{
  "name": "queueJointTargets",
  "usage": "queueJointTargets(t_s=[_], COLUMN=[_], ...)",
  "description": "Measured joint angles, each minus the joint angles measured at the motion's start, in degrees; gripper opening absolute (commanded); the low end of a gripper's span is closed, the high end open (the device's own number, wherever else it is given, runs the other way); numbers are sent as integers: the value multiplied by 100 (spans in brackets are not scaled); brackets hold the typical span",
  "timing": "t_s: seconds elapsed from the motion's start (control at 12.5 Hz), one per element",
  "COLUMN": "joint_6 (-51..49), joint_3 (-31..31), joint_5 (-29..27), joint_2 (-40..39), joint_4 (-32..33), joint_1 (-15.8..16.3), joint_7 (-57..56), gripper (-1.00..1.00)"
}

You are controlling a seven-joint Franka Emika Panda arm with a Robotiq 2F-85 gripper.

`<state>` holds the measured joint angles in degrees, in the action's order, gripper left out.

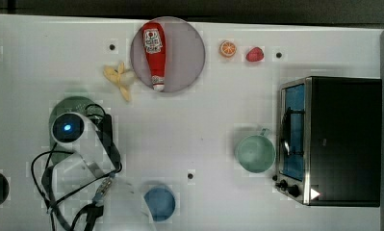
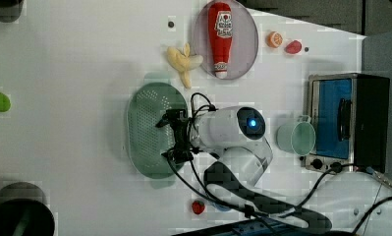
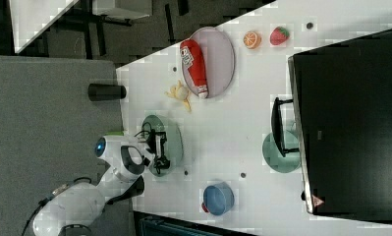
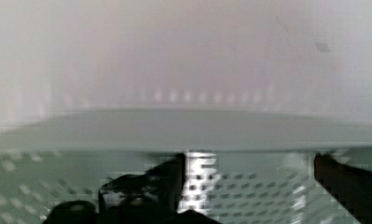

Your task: Drag strainer left to right.

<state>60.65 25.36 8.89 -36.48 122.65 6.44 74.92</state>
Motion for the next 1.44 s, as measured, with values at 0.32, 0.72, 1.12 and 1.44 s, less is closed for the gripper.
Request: queueJointTargets(t_s=[0.32, 0.72, 1.12, 1.44], joint_6=[280, 632, 671, 711], joint_3=[-315, -506, -657, -588], joint_5=[41, 140, 139, 125], joint_2=[238, 280, 590, 846], joint_4=[179, 235, 571, 962], joint_1=[81, 65, -73, -423], joint_7=[78, 95, 101, 62], gripper=[100, 100, 100, 100])
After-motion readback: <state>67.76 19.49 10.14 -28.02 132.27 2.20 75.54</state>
